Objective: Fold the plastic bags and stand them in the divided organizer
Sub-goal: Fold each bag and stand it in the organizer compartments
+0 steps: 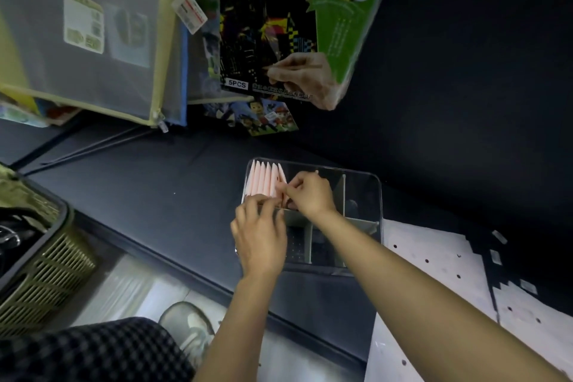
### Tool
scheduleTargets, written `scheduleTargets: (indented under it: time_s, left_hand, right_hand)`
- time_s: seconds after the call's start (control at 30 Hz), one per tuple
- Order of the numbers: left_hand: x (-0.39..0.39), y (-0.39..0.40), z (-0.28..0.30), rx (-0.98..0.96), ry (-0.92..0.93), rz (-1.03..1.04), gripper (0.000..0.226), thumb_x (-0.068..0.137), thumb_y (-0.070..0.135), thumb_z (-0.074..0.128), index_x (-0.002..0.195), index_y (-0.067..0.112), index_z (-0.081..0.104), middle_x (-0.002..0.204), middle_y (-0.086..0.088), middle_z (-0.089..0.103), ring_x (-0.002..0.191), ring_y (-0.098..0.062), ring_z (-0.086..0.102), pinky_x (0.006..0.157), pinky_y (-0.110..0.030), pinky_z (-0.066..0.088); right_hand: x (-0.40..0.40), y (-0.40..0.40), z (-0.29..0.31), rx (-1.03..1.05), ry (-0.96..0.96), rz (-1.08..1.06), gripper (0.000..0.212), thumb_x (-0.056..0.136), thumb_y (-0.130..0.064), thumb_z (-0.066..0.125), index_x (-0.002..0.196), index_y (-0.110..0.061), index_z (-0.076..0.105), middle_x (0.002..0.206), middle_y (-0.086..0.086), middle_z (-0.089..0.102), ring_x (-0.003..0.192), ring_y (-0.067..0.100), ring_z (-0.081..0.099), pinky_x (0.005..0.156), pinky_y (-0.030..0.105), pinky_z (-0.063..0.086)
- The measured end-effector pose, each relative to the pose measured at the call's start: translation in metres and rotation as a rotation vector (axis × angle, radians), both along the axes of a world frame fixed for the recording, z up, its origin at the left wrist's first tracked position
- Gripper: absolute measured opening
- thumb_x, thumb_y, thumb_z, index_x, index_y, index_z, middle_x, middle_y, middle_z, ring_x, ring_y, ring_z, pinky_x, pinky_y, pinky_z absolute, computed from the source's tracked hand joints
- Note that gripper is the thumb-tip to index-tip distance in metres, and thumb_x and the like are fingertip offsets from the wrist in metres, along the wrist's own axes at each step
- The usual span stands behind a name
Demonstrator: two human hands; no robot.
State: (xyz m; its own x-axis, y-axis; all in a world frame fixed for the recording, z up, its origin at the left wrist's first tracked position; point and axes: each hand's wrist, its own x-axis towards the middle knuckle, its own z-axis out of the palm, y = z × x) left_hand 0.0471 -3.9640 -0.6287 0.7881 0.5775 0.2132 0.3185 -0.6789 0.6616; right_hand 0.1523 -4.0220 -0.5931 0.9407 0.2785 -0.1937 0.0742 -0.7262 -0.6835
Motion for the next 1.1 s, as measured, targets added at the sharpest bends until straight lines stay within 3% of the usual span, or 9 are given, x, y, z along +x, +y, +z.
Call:
scheduleTargets:
  time_s: [0.1,0.23,0.47,0.57,0.67,0.77,0.93,1.03,1.1]
  left_hand:
    - [-0.004,-0.006,0.005,-0.081,-0.006,0.026,0.019,0.091,0.018,0.055,0.109,0.015,0.062,0.116,-0.003,0.053,0.105,-0.022,0.043,0.087,-0.032,0.034]
    - [-0.011,-0.029,0.015,-0.106,-0.028,-0.050,0.016,0.092,0.016,0.054,0.105,0.011,0.062,0.110,-0.008,0.056,0.102,-0.027,0.046,0.089,-0.037,0.036]
    - [-0.042,-0.112,0.012,-0.030,0.000,-0.678,0.017,0.092,0.019,0.057,0.105,0.013,0.065,0.107,-0.004,0.060,0.100,-0.023,0.052,0.083,-0.033,0.042]
    - [-0.065,-0.150,-0.010,-0.007,0.274,-0.964,0.035,0.092,0.031,0.056,0.125,0.021,0.056,0.134,0.001,0.050,0.126,-0.019,0.040,0.100,-0.026,0.033]
    - [-0.091,-0.168,-0.035,0.178,0.518,-1.169,0.065,0.089,0.040,0.059,0.146,0.027,0.029,0.158,0.007,0.014,0.145,-0.013,0.007,0.117,-0.029,0.007]
    - [-0.102,-0.169,-0.049,0.329,0.512,-1.233,0.073,0.090,0.031,0.059,0.149,0.030,0.016,0.158,0.010,-0.002,0.146,-0.011,-0.006,0.115,-0.026,-0.010]
    - [-0.096,-0.161,-0.044,0.137,0.465,-1.131,0.041,0.090,0.021,0.061,0.130,0.029,0.055,0.148,0.015,0.035,0.140,-0.004,0.026,0.111,-0.017,0.022]
    - [-0.093,-0.158,-0.034,0.015,0.519,-1.079,0.020,0.089,0.019,0.063,0.107,0.020,0.072,0.129,0.009,0.059,0.125,-0.006,0.050,0.101,-0.018,0.037]
    - [-0.090,-0.156,-0.026,-0.129,0.550,-1.035,0.014,0.088,0.016,0.064,0.097,0.018,0.075,0.110,0.007,0.070,0.106,-0.008,0.063,0.093,-0.022,0.046]
  right_hand:
    - [-0.006,-0.011,0.007,0.018,0.071,0.076,0.041,0.090,-0.048,0.054,0.071,-0.013,0.064,0.066,0.000,0.063,0.066,0.014,0.061,0.068,0.031,0.051]
    - [-0.027,-0.064,0.016,0.162,0.011,0.047,0.022,0.093,-0.036,0.055,0.090,-0.020,0.070,0.085,-0.007,0.066,0.079,0.004,0.058,0.069,0.018,0.042]
    - [-0.110,-0.243,-0.005,0.095,-0.042,-0.107,0.015,0.088,-0.022,0.064,0.102,-0.020,0.067,0.101,-0.005,0.066,0.089,0.008,0.059,0.074,0.007,0.042]
    - [-0.154,-0.315,-0.027,-0.126,0.022,-0.059,0.031,0.084,-0.027,0.069,0.113,-0.017,0.063,0.113,-0.003,0.060,0.102,0.013,0.056,0.086,0.016,0.043]
    - [-0.194,-0.359,-0.048,-0.313,0.067,0.120,0.056,0.081,-0.044,0.069,0.129,-0.022,0.051,0.135,-0.009,0.044,0.127,0.011,0.039,0.104,0.019,0.031]
    - [-0.216,-0.379,-0.066,-0.429,-0.024,0.282,0.063,0.082,-0.048,0.065,0.135,-0.022,0.043,0.151,-0.010,0.025,0.140,0.008,0.022,0.113,0.019,0.021]
    - [-0.220,-0.392,-0.073,-0.319,-0.111,0.280,0.021,0.093,-0.021,0.056,0.110,-0.010,0.060,0.150,-0.005,0.033,0.141,0.009,0.025,0.108,0.012,0.022]
    - [-0.214,-0.396,-0.064,-0.231,0.004,0.234,0.020,0.097,-0.022,0.051,0.103,-0.012,0.067,0.143,-0.009,0.043,0.137,0.001,0.030,0.103,0.001,0.016]
    - [-0.207,-0.399,-0.057,-0.209,0.081,0.240,0.021,0.096,-0.021,0.052,0.107,-0.013,0.069,0.134,-0.007,0.055,0.128,0.003,0.044,0.103,0.005,0.025]
